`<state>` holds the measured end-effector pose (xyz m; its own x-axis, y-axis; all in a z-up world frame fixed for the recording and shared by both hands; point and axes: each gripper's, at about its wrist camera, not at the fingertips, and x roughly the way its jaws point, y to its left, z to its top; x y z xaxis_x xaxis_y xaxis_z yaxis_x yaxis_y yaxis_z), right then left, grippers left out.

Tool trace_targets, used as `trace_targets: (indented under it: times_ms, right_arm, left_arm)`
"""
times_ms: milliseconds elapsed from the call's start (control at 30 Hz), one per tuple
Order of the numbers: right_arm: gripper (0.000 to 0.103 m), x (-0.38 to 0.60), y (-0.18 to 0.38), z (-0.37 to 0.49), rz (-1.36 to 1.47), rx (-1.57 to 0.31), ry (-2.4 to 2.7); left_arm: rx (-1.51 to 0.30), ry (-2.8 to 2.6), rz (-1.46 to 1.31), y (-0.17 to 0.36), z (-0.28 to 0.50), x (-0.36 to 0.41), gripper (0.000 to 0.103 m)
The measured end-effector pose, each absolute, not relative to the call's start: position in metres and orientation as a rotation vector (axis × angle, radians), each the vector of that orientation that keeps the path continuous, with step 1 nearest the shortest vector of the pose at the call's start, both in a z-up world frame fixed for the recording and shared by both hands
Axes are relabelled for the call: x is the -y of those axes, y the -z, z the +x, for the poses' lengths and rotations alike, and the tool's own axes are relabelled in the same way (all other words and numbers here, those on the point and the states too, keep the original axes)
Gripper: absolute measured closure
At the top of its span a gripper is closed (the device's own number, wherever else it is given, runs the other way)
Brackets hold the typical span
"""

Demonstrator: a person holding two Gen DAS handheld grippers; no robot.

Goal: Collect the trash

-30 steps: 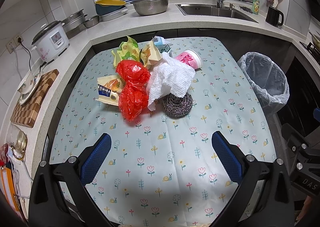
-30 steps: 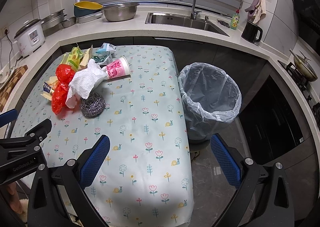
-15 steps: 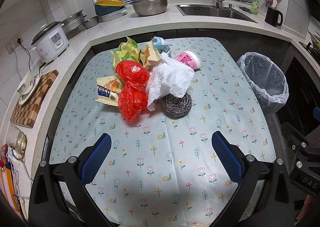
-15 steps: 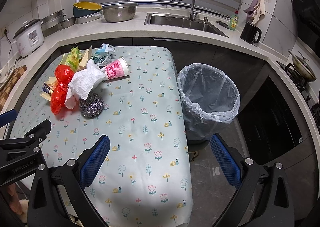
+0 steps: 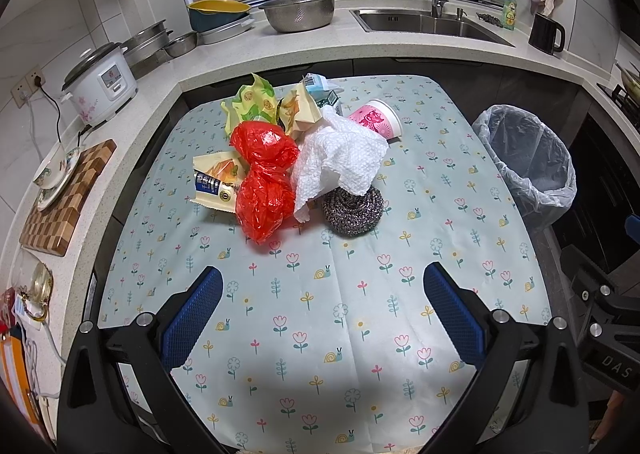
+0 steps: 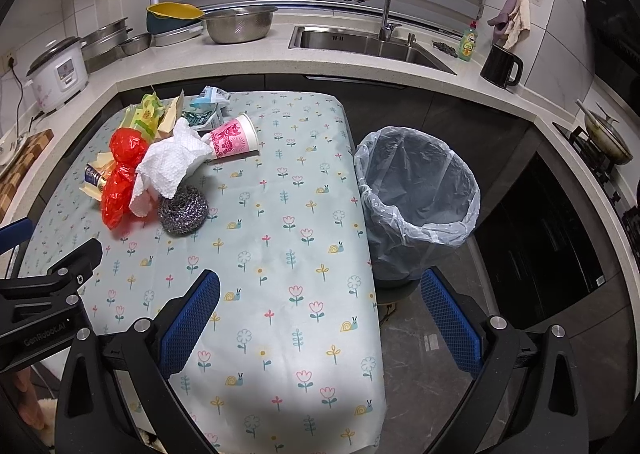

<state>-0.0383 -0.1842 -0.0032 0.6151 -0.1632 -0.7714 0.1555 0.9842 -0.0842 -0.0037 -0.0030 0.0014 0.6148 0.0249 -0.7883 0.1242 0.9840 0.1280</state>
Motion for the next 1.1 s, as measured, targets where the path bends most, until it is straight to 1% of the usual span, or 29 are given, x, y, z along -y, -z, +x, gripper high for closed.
trace_targets:
  times_ms: [633,900,1100]
  right_arm:
    - [0.007,0.186,0.004,-0.035,-0.007,-0.882,0.210]
    - [0.007,0.176,0.007,-0.021,0.003,-0.861,0.202]
    - [0.007,0.157,0.011,0.002,0.029,-0.856,0.169]
  left_arm:
    - [-0.879,0.077,0.148,-0.003,0.001,0.000,0.007]
    - [-0.901,0.081,0.094,0.005,0.022,-0.028,0.007]
    - [-0.914,0.033,0.044,0.012,0.044,-0.066,0.007]
